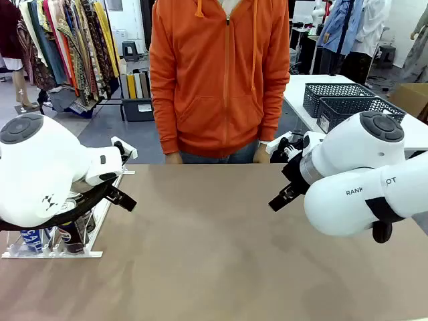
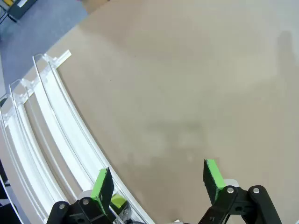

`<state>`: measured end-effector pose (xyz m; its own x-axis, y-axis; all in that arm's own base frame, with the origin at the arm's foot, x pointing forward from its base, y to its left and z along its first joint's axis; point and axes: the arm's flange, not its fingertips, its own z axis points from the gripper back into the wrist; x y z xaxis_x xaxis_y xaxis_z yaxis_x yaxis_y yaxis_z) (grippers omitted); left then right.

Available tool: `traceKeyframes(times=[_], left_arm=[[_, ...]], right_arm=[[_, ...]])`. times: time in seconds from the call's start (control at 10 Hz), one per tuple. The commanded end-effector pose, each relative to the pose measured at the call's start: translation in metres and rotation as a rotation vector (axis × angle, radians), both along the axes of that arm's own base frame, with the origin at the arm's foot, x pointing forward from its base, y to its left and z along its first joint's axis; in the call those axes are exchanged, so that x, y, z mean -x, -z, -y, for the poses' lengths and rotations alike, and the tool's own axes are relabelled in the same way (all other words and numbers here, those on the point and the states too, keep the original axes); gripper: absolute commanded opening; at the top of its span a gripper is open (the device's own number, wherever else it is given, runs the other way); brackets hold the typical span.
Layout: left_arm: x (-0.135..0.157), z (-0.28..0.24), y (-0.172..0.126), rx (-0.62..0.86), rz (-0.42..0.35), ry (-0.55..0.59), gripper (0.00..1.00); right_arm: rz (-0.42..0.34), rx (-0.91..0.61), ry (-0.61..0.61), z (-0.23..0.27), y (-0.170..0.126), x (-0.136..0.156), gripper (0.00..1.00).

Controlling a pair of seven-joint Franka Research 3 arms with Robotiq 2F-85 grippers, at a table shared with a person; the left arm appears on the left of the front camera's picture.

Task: Retrieve and store the cans from the dispenser.
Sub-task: Pick up one can from the Automatic Can Dispenser and place it in the middle of the table.

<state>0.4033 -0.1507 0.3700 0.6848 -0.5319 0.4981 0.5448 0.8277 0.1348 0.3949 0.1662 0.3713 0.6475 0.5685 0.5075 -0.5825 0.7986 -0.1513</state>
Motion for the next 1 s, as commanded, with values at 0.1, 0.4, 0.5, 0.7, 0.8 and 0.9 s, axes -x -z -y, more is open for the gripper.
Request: traceKeyframes(times=[0.1, 0.4, 0.5, 0.7, 0.8, 0.9], left_arm=[[0.0000, 0.0000, -0.0002, 0.000, 0.000, 0.000, 1.00], [0.0000, 0.0000, -0.0002, 0.000, 0.000, 0.000, 1.00], [0.0000, 0.0000, -0.0002, 0.000, 0.000, 0.000, 1.00], [0.0000, 0.0000, -0.0002, 0.000, 0.000, 0.000, 1.00], [0.0000, 0.0000, -0.0002, 0.000, 0.000, 0.000, 1.00], [0.0000, 0.0000, -0.0002, 0.000, 0.000, 0.000, 1.00]], right_arm=[[0.000, 0.000, 0.000, 0.0000, 0.0000, 0.0000, 1.00], [0.000, 0.000, 0.000, 0.0000, 0.0000, 0.0000, 1.00], [0.000, 0.000, 0.000, 0.0000, 0.0000, 0.0000, 1.00], [0.000, 0.000, 0.000, 0.0000, 0.0000, 0.0000, 1.00], [0.000, 0.000, 0.000, 0.0000, 0.0000, 0.0000, 1.00], [0.000, 0.000, 0.000, 0.0000, 0.0000, 0.0000, 1.00]])
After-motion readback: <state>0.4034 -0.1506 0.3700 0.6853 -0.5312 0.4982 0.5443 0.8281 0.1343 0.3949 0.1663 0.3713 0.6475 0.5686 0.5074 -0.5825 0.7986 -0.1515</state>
